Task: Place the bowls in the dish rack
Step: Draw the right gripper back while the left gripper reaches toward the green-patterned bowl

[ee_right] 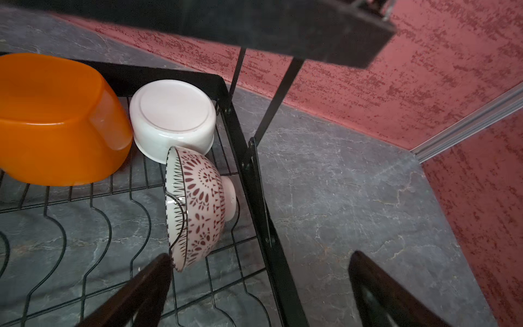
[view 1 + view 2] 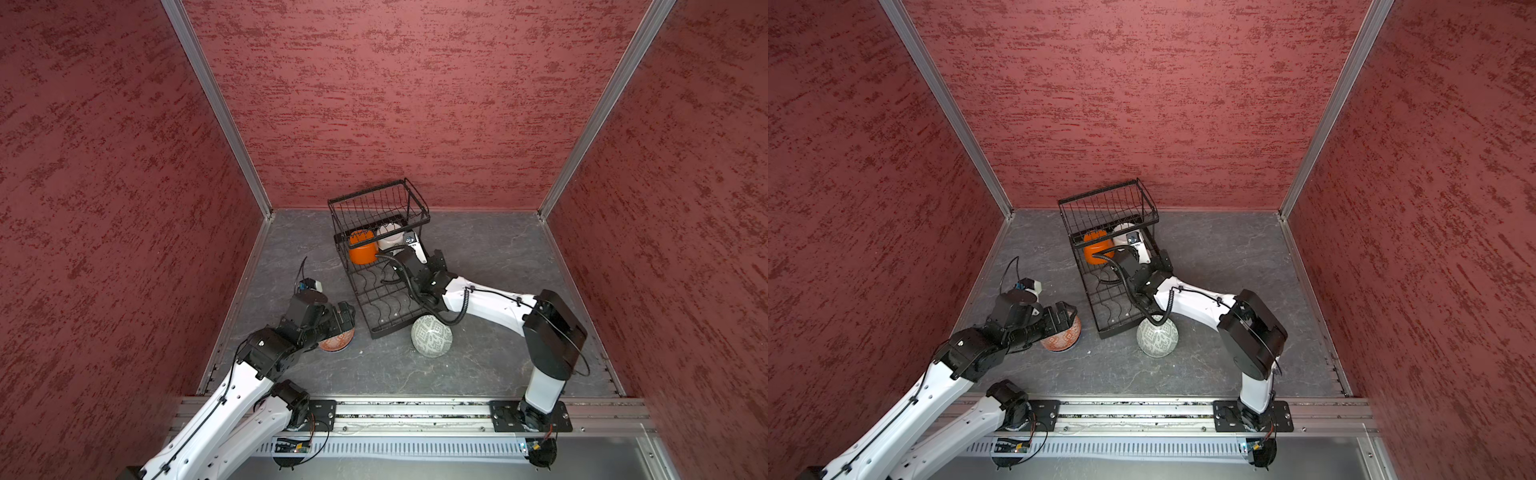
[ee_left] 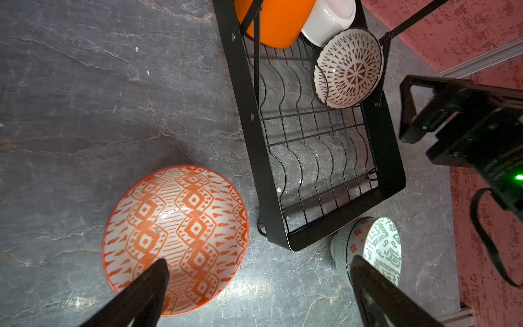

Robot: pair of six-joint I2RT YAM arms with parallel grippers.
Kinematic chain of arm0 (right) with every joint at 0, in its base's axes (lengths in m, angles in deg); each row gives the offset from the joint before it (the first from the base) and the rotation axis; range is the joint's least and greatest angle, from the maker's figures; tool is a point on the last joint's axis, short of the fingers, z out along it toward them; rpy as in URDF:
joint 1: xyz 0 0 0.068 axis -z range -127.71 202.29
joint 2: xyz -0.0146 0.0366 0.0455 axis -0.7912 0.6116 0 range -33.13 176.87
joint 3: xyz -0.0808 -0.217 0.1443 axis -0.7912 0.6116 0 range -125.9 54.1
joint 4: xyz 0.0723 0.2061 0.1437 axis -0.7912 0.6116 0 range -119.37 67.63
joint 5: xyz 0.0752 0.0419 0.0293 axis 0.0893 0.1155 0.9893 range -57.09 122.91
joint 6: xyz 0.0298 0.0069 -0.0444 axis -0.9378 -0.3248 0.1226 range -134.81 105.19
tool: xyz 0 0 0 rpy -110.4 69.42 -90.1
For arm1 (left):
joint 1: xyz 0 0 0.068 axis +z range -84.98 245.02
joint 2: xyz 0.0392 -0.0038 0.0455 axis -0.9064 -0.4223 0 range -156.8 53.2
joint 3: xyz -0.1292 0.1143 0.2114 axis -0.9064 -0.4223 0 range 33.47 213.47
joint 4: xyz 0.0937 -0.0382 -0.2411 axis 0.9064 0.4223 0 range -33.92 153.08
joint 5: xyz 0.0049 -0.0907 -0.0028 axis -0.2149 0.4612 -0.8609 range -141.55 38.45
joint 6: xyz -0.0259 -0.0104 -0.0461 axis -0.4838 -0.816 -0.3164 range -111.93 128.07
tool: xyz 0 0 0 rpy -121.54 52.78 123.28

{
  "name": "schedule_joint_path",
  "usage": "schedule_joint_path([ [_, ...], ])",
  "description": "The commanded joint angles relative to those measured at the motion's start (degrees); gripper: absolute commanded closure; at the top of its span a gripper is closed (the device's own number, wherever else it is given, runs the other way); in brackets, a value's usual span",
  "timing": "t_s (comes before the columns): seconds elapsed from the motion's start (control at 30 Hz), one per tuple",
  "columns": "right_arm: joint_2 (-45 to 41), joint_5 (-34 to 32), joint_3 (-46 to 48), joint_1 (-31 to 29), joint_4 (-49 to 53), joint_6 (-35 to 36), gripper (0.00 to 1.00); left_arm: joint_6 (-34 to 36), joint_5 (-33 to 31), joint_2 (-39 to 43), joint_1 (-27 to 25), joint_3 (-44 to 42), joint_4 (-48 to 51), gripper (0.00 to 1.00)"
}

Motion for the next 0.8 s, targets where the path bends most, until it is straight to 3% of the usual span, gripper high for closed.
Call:
schedule_joint_path([
  [0.0, -4.2, 6.6, 1.7, 0.9, 6.4, -6.3, 0.01, 1.2, 2.0, -1.9, 0.0, 1.8, -2.4, 0.0],
  [0.2, -11.4, 15.3, 6.3, 2.7, 10.4, -10.8, 0.01, 0.8, 2.1, -5.9, -2.3, 2.9, -3.5, 0.0],
  [0.4, -18.2, 22.3, 10.8, 7.3, 14.7, -14.5, 0.01, -0.1, -1.5, -11.8, -8.8, 5.4, -4.1, 0.0],
  [0.77, -25.1, 26.1, 17.8, 14.7, 17.3, -18.2, 0.01, -2.0, -5.9, -24.8, -22.0, 12.1, -7.5, 0.0],
])
